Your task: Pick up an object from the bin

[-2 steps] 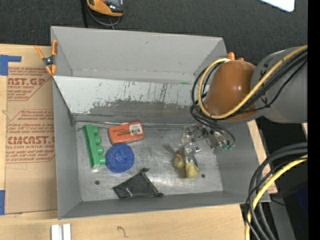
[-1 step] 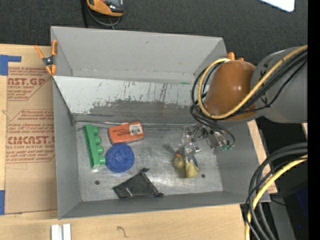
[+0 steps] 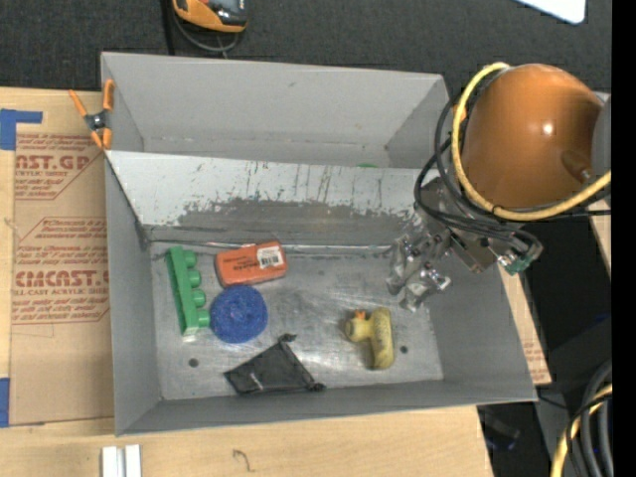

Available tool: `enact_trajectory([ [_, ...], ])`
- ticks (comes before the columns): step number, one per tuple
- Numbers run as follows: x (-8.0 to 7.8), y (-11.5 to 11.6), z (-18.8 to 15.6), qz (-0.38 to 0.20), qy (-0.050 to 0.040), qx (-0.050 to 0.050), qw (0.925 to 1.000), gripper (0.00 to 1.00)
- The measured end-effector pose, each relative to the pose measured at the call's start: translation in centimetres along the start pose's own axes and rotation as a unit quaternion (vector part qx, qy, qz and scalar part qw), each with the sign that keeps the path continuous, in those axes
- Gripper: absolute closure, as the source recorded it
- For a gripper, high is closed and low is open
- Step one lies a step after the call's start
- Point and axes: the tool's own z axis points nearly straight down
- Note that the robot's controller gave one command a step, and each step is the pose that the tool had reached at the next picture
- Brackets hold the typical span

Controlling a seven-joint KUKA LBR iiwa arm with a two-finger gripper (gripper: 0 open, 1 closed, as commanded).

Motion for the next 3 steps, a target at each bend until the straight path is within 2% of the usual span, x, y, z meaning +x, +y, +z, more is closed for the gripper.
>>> enact_trajectory([
  [1,0.2,0.2,-2.0,-0.018,-0.0028,0.002,0.9998,1.00],
  [2,-2.4,-1.0,8.2,-0.168,-0.0013,0.002,0.9857,0.00],
  [3,-3.1,-1.4,12.0,-0.218,0.0009,-0.001,0.9759,0.00],
])
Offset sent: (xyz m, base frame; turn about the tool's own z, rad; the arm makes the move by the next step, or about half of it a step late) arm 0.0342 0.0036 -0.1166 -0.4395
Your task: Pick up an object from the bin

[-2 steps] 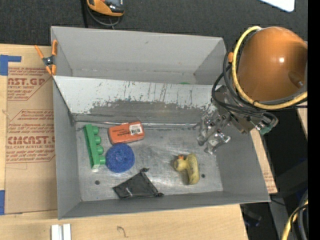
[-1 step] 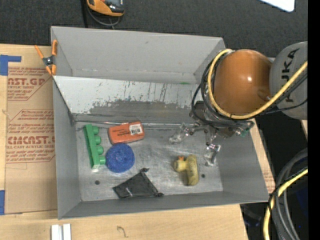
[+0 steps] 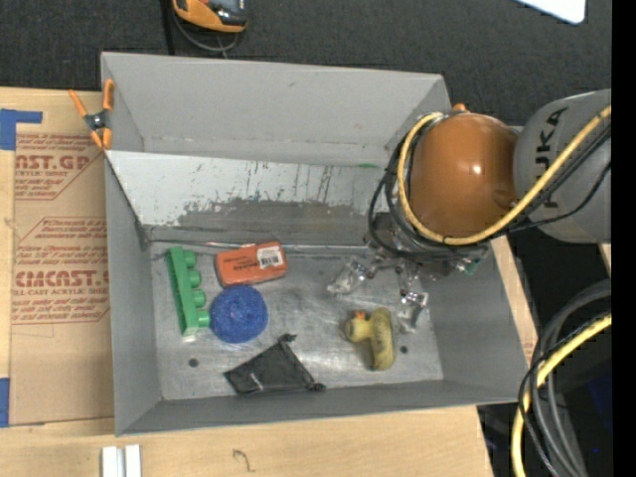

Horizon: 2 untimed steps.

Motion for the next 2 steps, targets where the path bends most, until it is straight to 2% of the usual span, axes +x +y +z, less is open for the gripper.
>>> enact_trajectory([
  [1,-0.23,-0.07,6.32,0.036,0.0042,0.006,0.9993,1.00],
  [2,-0.24,-0.07,6.32,0.036,0.0041,0.006,0.9993,1.00],
])
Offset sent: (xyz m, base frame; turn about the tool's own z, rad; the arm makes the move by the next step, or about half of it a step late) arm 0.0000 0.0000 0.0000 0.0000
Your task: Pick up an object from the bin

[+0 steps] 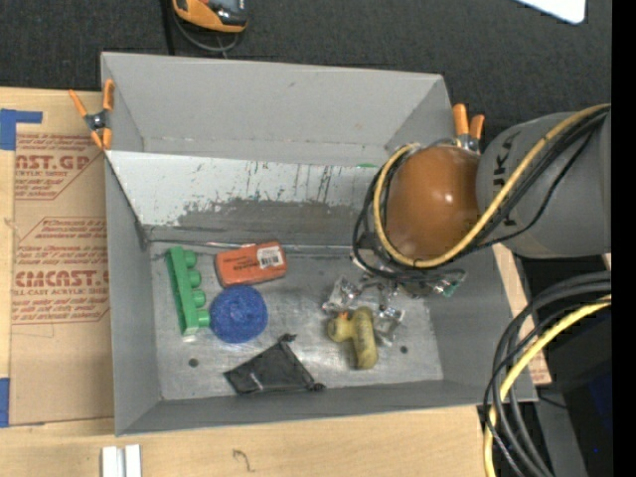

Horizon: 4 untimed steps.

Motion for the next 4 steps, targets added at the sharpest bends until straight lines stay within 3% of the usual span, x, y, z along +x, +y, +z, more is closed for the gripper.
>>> enact_trajectory([
  [1,6.0,0.4,-7.9,-0.028,-0.0050,-0.005,0.9996,1.00],
  [2,6.0,0.4,-7.9,-0.028,-0.0050,-0.005,0.9996,1.00],
  [4,5.1,0.4,-14.2,-0.026,-0.0054,-0.003,0.9996,1.00],
])
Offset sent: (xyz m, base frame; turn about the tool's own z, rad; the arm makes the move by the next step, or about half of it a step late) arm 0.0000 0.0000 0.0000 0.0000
